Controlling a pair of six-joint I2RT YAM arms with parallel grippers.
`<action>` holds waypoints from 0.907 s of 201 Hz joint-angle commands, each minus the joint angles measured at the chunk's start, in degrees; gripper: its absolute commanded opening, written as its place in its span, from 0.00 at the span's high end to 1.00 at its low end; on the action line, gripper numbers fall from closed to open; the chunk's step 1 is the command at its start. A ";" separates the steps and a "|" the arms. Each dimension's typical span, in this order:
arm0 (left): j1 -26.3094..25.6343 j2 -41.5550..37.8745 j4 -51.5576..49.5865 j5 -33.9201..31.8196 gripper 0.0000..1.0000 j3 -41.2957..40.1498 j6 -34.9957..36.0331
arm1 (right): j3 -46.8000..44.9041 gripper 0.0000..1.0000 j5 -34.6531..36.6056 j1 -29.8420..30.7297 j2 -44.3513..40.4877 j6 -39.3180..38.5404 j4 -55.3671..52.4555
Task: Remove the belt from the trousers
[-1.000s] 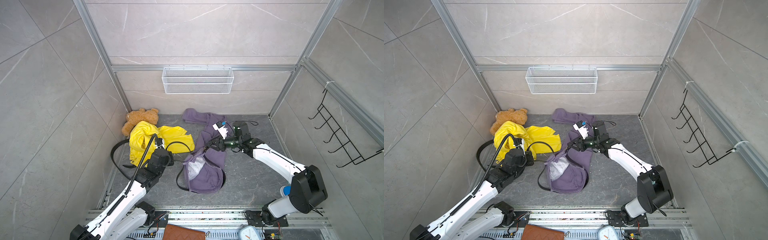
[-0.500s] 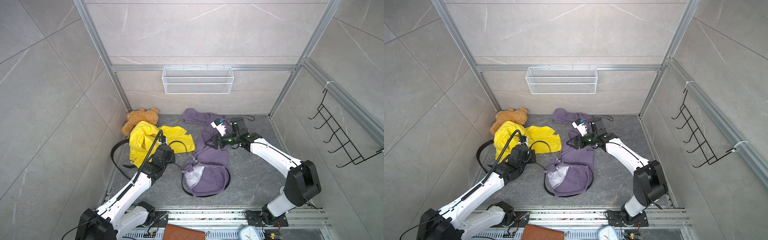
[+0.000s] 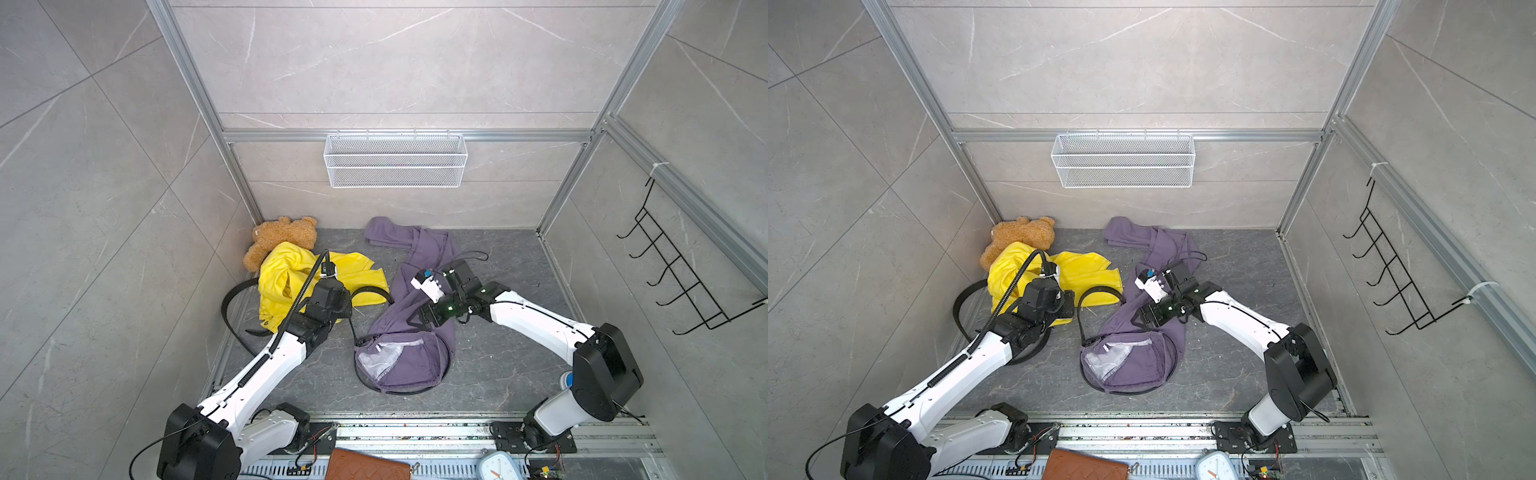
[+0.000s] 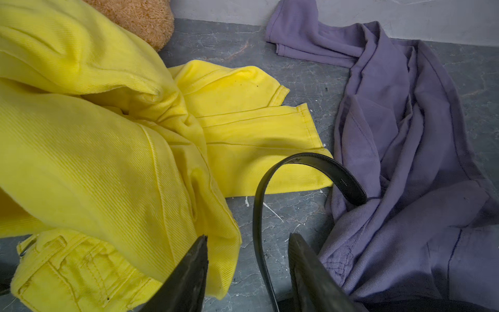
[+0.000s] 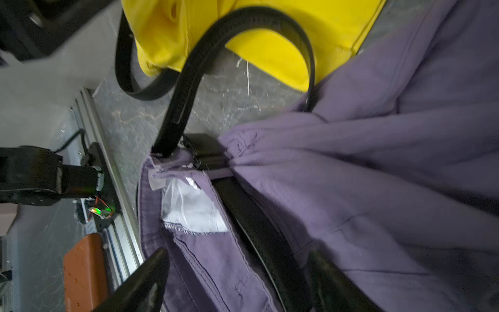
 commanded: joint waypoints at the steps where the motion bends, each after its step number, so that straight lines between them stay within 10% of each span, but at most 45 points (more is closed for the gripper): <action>1: -1.33 -0.23 -2.25 2.69 0.48 3.24 -1.24 | -2.20 0.18 6.88 1.63 -0.78 -0.48 -2.54; 88: -1.71 -1.35 0.59 5.84 0.46 2.14 -0.65 | -0.70 0.26 23.69 11.49 11.18 -8.79 -0.03; 157: -1.60 -1.12 1.61 13.53 0.44 3.66 2.54 | -13.69 1.00 31.35 13.92 -3.96 -21.29 22.53; 182: -1.36 0.43 2.51 22.36 0.40 7.06 5.72 | -16.98 1.00 37.58 14.17 -11.76 -28.16 29.96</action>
